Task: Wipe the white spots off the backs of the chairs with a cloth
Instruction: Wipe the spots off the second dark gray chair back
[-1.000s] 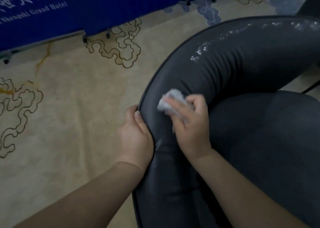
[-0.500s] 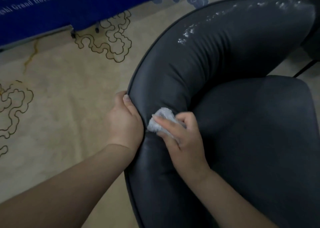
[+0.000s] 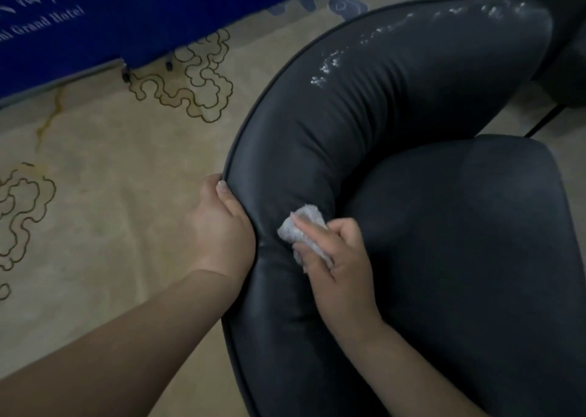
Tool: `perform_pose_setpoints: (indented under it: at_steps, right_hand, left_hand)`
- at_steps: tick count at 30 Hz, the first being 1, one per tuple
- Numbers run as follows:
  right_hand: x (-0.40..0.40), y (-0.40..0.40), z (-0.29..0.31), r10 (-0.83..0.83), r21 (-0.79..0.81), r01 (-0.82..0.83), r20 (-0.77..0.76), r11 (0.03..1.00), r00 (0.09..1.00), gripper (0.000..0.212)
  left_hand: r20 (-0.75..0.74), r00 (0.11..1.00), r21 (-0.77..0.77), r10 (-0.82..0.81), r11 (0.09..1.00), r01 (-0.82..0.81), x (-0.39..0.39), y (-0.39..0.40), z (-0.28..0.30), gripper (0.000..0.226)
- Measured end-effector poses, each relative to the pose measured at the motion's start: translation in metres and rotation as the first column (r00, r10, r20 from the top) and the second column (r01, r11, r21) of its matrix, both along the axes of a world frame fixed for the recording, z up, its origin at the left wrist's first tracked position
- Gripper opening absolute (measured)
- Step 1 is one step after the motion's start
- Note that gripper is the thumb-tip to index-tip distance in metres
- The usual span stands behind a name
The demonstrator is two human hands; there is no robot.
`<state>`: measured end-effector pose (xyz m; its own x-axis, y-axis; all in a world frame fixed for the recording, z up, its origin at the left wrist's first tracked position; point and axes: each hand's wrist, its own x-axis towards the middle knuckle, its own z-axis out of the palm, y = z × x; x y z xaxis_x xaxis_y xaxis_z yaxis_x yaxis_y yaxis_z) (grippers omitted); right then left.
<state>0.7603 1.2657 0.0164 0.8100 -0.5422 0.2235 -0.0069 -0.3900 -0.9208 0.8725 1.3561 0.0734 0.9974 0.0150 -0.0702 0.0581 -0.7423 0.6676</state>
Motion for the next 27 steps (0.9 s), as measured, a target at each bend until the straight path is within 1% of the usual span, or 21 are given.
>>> perform_pose_setpoints:
  at_steps: [2, 4, 5, 6, 8, 9, 11, 13, 14, 17, 19, 22, 24, 27]
  right_hand:
    - [0.012, -0.006, 0.001, -0.026, -0.028, 0.027, 0.025, 0.999, 0.999, 0.035]
    - [0.044, -0.014, 0.006, -0.087, -0.047, 0.091, 0.077, 0.995, 0.993, 0.032]
    - [0.062, -0.021, 0.008, -0.142, -0.019, 0.144, 0.100, 0.989, 0.985, 0.030]
    - [0.081, -0.030, 0.010, -0.203, 0.048, 0.199, 0.105, 0.979, 0.974, 0.029]
    - [0.109, -0.048, 0.011, -0.296, 0.169, 0.283, 0.058, 0.944, 0.953, 0.025]
    - [0.114, -0.054, 0.012, -0.311, 0.193, 0.300, 0.028, 0.934, 0.950, 0.024]
    - [0.111, -0.054, 0.010, -0.297, 0.232, 0.283, 0.028, 0.931, 0.955, 0.026]
    - [0.088, -0.041, 0.007, -0.260, 0.280, 0.245, 0.018, 0.928, 0.965, 0.028]
    - [0.071, -0.033, 0.003, -0.234, 0.286, 0.227, -0.010, 0.931, 0.972, 0.029]
    - [0.014, -0.009, -0.002, -0.141, 0.238, 0.168, -0.125, 0.957, 0.982, 0.029]
    - [-0.008, 0.000, 0.002, -0.073, 0.256, 0.111, -0.156, 0.960, 0.985, 0.030]
    - [-0.011, 0.000, 0.011, -0.022, 0.309, 0.085, -0.203, 0.947, 0.979, 0.028]
    - [-0.006, -0.002, 0.015, -0.018, 0.305, 0.095, -0.247, 0.948, 0.969, 0.029]
    - [-0.006, -0.003, 0.017, -0.012, 0.296, 0.096, -0.274, 0.950, 0.962, 0.028]
  left_hand:
    - [-0.011, 1.000, -0.007, 0.003, 1.000, -0.003, 0.001, -0.001, 0.000, 0.035]
    - [-0.022, 1.000, -0.006, 0.001, 1.000, -0.001, 0.001, -0.001, 0.001, 0.036]
    - [-0.025, 1.000, -0.003, -0.001, 1.000, 0.001, 0.001, -0.001, 0.001, 0.036]
    - [-0.027, 1.000, 0.000, -0.003, 1.000, 0.003, 0.002, -0.002, 0.001, 0.036]
    - [-0.031, 1.000, 0.006, -0.003, 1.000, 0.003, 0.003, -0.002, -0.001, 0.036]
    - [-0.033, 0.999, 0.010, 0.001, 1.000, 0.000, 0.002, -0.001, -0.002, 0.036]
    - [-0.033, 0.999, 0.010, 0.004, 1.000, -0.004, 0.002, 0.001, -0.005, 0.037]
    - [-0.026, 1.000, 0.012, 0.012, 1.000, -0.011, 0.001, 0.003, -0.006, 0.036]
    - [-0.023, 1.000, 0.010, 0.015, 1.000, -0.015, 0.001, 0.003, -0.007, 0.036]
    - [-0.030, 0.999, -0.007, 0.020, 1.000, -0.020, 0.001, 0.003, -0.008, 0.036]
    - [-0.040, 0.999, -0.003, 0.015, 1.000, -0.015, 0.001, 0.003, -0.007, 0.036]
    - [-0.032, 0.999, 0.038, 0.006, 0.999, -0.005, 0.001, 0.003, -0.004, 0.035]
    - [-0.037, 0.999, 0.071, 0.006, 0.997, -0.004, 0.002, 0.001, -0.002, 0.035]
    - [-0.034, 0.999, 0.045, 0.003, 0.999, -0.002, 0.002, 0.001, -0.004, 0.032]
